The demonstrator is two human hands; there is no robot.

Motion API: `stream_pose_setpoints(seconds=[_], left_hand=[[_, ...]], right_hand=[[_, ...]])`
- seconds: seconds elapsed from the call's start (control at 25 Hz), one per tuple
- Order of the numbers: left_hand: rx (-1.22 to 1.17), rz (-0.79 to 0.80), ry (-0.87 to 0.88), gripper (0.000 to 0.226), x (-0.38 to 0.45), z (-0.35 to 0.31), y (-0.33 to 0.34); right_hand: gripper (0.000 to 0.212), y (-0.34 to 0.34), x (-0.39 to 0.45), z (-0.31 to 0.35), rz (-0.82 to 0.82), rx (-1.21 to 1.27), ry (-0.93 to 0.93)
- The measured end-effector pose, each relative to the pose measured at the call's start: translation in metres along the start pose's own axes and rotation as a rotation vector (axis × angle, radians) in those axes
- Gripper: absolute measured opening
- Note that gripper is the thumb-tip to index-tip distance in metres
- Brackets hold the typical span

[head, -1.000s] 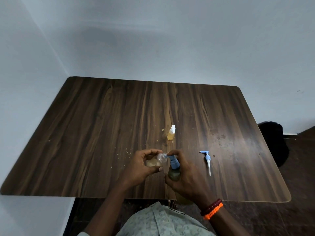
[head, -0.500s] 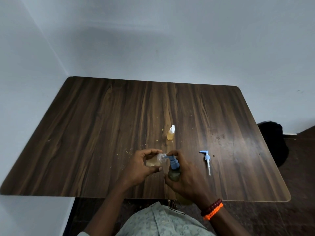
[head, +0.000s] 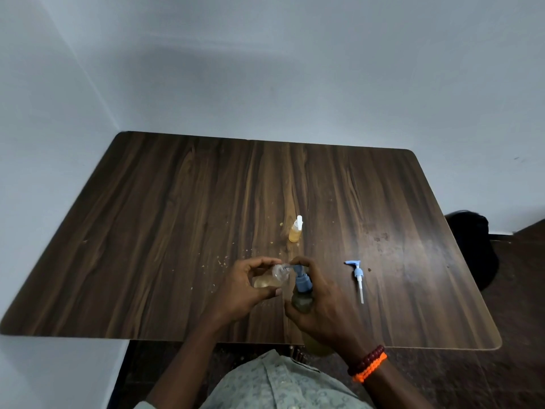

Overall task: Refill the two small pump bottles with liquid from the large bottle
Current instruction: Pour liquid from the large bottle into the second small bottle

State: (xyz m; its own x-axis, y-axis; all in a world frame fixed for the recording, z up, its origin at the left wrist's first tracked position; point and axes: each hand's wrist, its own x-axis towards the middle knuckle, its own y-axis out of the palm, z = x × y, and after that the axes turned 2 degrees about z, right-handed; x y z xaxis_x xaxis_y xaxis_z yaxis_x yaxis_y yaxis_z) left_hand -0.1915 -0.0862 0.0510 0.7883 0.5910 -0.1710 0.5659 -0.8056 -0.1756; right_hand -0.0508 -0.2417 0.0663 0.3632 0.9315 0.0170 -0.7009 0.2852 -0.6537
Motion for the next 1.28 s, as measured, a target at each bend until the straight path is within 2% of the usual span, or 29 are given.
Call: stream_pose_setpoints(seconds=[0.16, 0.36, 0.6, 0.8, 1.04, 1.28], left_hand=[[0.004, -0.018, 0.011, 0.053, 0.001, 0.001, -0.005], [0.005, 0.006, -0.008, 0.053, 0.000, 0.003, 0.000], [0.006, -0.032, 0.017, 0.052, 0.003, 0.000, -0.005], [0.012, 0.002, -0.011, 0.053, 0.002, 0.003, -0.002], [0.013, -0.009, -0.003, 0.052, 0.005, 0.002, -0.006], [0.033, -0.003, -0.028, 0.053, 0.006, 0.006, -0.003]], right_hand=[[0.077, -0.001, -0.001, 0.002, 0.009, -0.056, -0.028], [0.061, -0.002, 0.000, 0.001, 0.025, -0.014, -0.003], [0.078, -0.004, 0.002, 0.003, 0.054, -0.083, -0.015], [0.060, -0.003, 0.004, 0.006, 0.025, -0.029, 0.005], [0.072, -0.007, 0.006, 0.010, 0.054, -0.045, -0.017], [0.057, -0.007, 0.007, 0.011, 0.035, -0.038, 0.014]])
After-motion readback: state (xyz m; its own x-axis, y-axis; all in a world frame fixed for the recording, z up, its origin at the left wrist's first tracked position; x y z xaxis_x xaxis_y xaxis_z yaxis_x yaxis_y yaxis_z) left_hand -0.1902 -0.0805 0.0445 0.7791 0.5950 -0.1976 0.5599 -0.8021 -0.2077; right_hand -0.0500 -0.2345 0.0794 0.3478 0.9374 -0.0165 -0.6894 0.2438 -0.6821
